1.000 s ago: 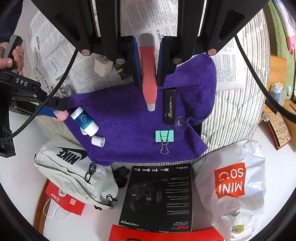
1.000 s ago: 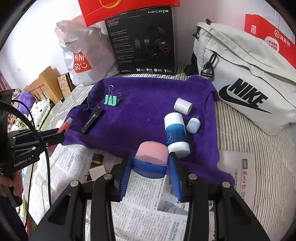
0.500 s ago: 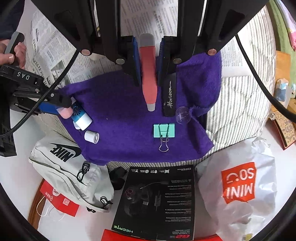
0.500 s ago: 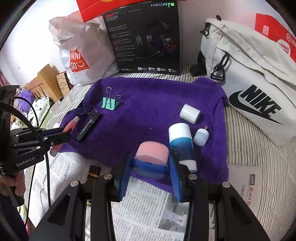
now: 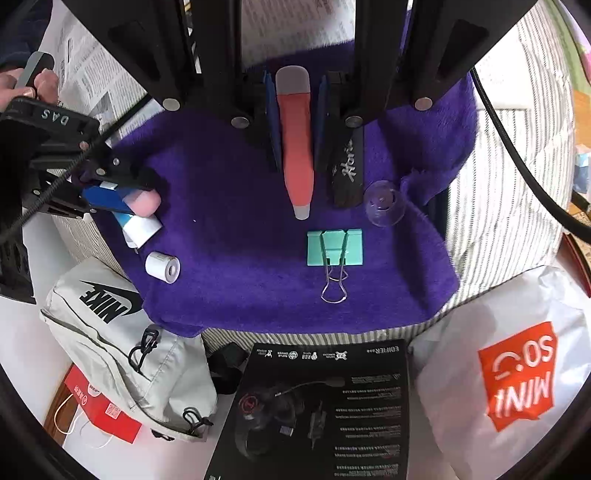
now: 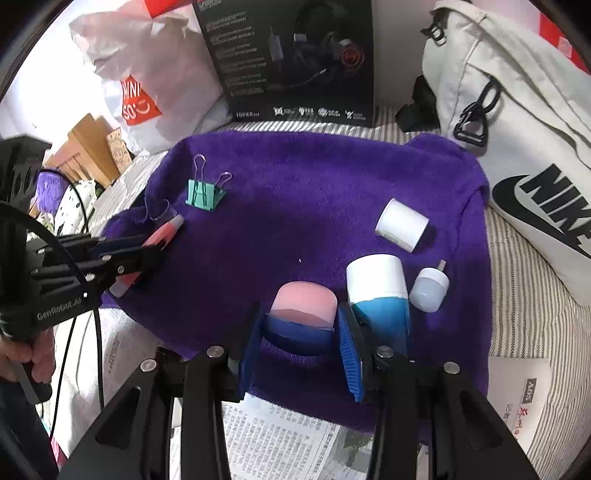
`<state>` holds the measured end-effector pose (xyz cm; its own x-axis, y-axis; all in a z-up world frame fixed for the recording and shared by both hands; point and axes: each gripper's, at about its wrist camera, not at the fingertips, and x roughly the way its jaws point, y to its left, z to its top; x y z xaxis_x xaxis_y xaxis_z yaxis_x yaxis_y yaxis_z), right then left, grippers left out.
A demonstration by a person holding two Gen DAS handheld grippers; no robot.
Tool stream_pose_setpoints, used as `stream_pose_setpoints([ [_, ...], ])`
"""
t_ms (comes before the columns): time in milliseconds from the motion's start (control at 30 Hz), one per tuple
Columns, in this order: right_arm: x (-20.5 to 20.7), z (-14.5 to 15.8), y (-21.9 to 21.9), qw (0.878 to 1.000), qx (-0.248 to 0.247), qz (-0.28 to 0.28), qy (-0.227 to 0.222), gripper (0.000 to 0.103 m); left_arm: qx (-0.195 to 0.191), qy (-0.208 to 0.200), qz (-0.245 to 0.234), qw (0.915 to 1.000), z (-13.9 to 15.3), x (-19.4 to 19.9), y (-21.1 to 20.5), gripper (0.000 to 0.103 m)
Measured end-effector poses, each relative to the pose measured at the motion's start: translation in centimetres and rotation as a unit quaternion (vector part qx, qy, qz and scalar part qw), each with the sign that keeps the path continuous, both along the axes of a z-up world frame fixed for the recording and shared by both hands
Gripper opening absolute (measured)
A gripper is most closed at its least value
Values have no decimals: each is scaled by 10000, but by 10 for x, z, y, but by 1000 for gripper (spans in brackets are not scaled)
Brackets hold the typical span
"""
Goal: Organize rigid objects
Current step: 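Carry the pink tube and the puff over the purple towel with both grippers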
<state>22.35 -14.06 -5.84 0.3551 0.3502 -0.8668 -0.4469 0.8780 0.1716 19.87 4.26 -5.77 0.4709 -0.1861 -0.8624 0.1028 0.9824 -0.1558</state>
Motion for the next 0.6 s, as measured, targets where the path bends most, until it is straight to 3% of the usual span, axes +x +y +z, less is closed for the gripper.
stream_pose_setpoints([
  [100,3,-4,1,10000,-62,29,52,39,12,60,-12,10000,-7,6,-2,17],
  [167,5,-8,2,9999,-91,56,120,31,-13,75,-25,10000,-10,8,-3,17],
  [600,7,-15,-4,9998,-189,60,53,23,215,71,-64,9997,-17,22,-5,17],
])
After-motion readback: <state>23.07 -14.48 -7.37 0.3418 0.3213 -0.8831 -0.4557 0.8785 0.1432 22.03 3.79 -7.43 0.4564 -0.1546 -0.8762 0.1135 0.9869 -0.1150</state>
